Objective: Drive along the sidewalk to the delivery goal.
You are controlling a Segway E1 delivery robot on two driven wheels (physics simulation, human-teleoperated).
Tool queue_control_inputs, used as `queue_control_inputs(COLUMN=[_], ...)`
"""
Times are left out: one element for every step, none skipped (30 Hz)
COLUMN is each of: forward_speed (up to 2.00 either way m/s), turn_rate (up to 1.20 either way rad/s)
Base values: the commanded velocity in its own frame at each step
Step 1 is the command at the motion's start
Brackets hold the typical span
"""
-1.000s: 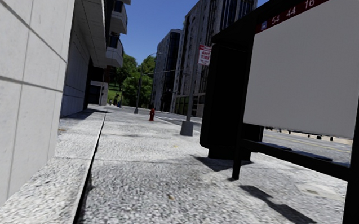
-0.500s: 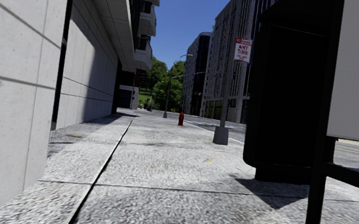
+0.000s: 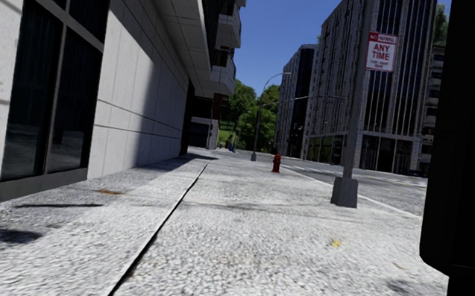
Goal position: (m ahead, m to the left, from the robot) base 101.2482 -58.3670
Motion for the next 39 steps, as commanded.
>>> queue_control_inputs(forward_speed=[2.0, 2.0, 2.0, 2.0, 2.0, 2.0, 2.0, 2.0, 2.0, 2.0, 2.0, 2.0, 2.0, 2.0, 2.0, 2.0, 2.0, 2.0, 2.0, 2.0, 2.0, 2.0, 2.0, 2.0, 2.0, 2.0, 2.0, 2.0, 2.0, 2.0, 2.0, 2.0, 2.0, 2.0, 2.0, 2.0, 2.0, 2.0, 2.0], turn_rate=[0.24, 0.0, 0.0, 0.0, 0.0, 0.0, 0.0, 0.0, 0.0, 0.0, 0.0, 0.0, 0.0, 0.0, 0.0, 0.0, 0.0, 0.0, 0.0, 0.0, 0.0, 0.0, 0.0, 0.0, 0.0, 0.0, 0.0, 0.0, 0.0, 0.0, 0.0, 0.0, 0.0, 0.0, 0.0, 0.0, 0.0, 0.0, 0.0])
